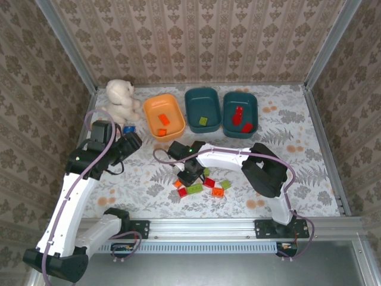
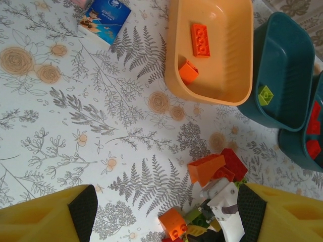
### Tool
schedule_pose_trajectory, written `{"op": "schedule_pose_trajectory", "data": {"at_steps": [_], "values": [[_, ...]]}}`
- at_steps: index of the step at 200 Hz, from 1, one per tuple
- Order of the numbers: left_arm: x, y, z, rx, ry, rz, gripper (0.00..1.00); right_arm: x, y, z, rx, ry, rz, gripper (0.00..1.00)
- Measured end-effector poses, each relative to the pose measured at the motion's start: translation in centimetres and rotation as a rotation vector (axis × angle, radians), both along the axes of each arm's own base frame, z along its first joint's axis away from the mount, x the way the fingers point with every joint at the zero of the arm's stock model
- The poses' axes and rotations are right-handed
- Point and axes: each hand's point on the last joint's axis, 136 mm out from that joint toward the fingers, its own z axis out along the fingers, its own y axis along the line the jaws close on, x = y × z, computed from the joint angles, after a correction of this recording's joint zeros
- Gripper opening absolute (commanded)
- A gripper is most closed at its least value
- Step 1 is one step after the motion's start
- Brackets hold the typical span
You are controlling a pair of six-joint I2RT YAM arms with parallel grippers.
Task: Sort the legos into containers by color
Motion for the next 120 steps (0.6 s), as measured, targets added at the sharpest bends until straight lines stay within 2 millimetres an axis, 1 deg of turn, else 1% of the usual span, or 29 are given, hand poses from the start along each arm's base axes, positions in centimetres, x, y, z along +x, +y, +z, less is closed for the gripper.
{"op": "schedule_pose_trajectory", "data": {"at_steps": [10,17,30,38,51,62,69,79,85,98,107,120], "values": [[0.0,-0.4,-0.2,-0.009,0.0,-0.016,0.77,0.4,-0.2,0.8,0.01,-0.017,-0.016,0.34],[0.1,-0.9,-0.3,-0.018,-0.003,-0.031,0.77,0.8,-0.3,1.7,0.026,-0.032,-0.036,0.33],[0.2,-1.7,-0.5,-0.034,-0.01,-0.062,0.77,2.1,-0.9,4.0,0.068,-0.07,-0.089,0.34],[0.4,-2.4,-0.5,-0.044,-0.02,-0.084,0.77,3.2,-1.5,5.8,0.103,-0.099,-0.135,0.34],[0.6,-3.4,-0.5,-0.056,-0.03,-0.119,0.76,5.7,-2.8,8.9,0.158,-0.144,-0.222,0.33],[1.0,-4.4,-0.4,-0.064,-0.04,-0.148,0.76,8.3,-4.0,11.5,0.203,-0.189,-0.304,0.33],[1.3,-5.0,-0.4,-0.068,-0.043,-0.162,0.76,10.1,-4.6,12.9,0.228,-0.218,-0.35,0.33],[1.8,-5.7,-0.6,-0.071,-0.041,-0.178,0.76,12.4,-5.4,14.4,0.257,-0.25,-0.413,0.33],[2.1,-6.2,-0.9,-0.069,-0.038,-0.189,0.76,13.8,-6.0,15.1,0.264,-0.266,-0.448,0.33],[2.6,-7.2,-1.4,-0.069,-0.027,-0.212,0.76,16.5,-7.0,15.8,0.263,-0.288,-0.518,0.33],[2.9,-7.9,-1.8,-0.068,-0.017,-0.228,0.76,18.4,-7.4,15.8,0.258,-0.295,-0.558,0.33],[3.3,-8.8,-2.1,-0.068,-0.009,-0.248,0.76,20.9,-7.8,14.9,0.239,-0.293,-0.611,0.33]]}}
